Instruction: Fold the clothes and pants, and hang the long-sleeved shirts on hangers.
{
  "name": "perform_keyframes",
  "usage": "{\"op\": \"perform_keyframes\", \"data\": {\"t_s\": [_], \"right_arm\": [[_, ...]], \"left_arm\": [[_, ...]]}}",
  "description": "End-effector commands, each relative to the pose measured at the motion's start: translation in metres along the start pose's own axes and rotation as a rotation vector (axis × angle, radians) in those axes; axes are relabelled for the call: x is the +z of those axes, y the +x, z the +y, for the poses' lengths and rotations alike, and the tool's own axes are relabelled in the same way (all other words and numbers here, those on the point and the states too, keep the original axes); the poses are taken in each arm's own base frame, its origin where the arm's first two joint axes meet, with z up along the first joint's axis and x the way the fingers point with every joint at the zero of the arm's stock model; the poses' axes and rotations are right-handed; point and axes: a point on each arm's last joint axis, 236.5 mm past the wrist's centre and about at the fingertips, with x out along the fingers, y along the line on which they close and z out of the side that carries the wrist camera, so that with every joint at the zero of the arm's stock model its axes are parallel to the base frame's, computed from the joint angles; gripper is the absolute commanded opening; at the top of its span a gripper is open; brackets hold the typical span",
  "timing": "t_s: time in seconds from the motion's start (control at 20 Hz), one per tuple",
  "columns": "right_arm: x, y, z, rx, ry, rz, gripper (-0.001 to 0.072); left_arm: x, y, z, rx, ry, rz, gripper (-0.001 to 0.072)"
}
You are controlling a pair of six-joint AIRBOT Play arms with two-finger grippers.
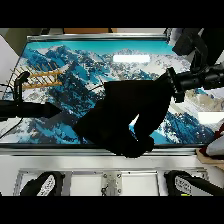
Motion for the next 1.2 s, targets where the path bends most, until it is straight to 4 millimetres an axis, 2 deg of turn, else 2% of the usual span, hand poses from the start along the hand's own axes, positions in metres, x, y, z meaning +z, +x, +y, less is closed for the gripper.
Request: {"op": "perform_keyframes", "data": {"t_s": [0.0, 0.2, 0.3, 0.4, 0.5, 0.7, 0.95, 1.15], "right_arm": [[0.015, -0.008, -0.014, -0.110, -0.010, -0.041, 0.0012], [0.017, -0.008, -0.018, -0.126, 0.016, -0.050, 0.0011], [0.017, -0.008, -0.018, -0.126, 0.031, -0.051, 0.0012], [0.017, -0.008, -0.018, -0.125, 0.041, -0.051, 0.0012], [0.017, -0.008, -0.018, -0.125, 0.041, -0.051, 0.0012], [0.017, -0.008, -0.018, -0.125, 0.041, -0.051, 0.0012], [0.017, -0.008, -0.018, -0.125, 0.041, -0.051, 0.0012], [0.017, -0.008, -0.018, -0.125, 0.042, -0.051, 0.0012]], "left_arm": [[-0.001, 0.014, -0.026, 0.002, -0.111, -0.109, 0.0412], [0.003, 0.031, -0.102, -0.089, -0.055, -0.184, 0.0412], [0.003, 0.043, -0.126, -0.065, 0.024, -0.161, 0.0411], [0.007, 0.054, -0.142, -0.008, 0.086, -0.129, 0.0411], [0.016, 0.065, -0.152, 0.039, 0.140, -0.109, 0.0411], [0.011, 0.083, -0.165, 0.044, 0.132, -0.004, 0.0411], [0.012, 0.085, -0.167, 0.041, 0.108, -0.003, 0.0411], [-0.001, 0.098, -0.177, 0.033, 0.124, 0.037, 0.0411]]}}
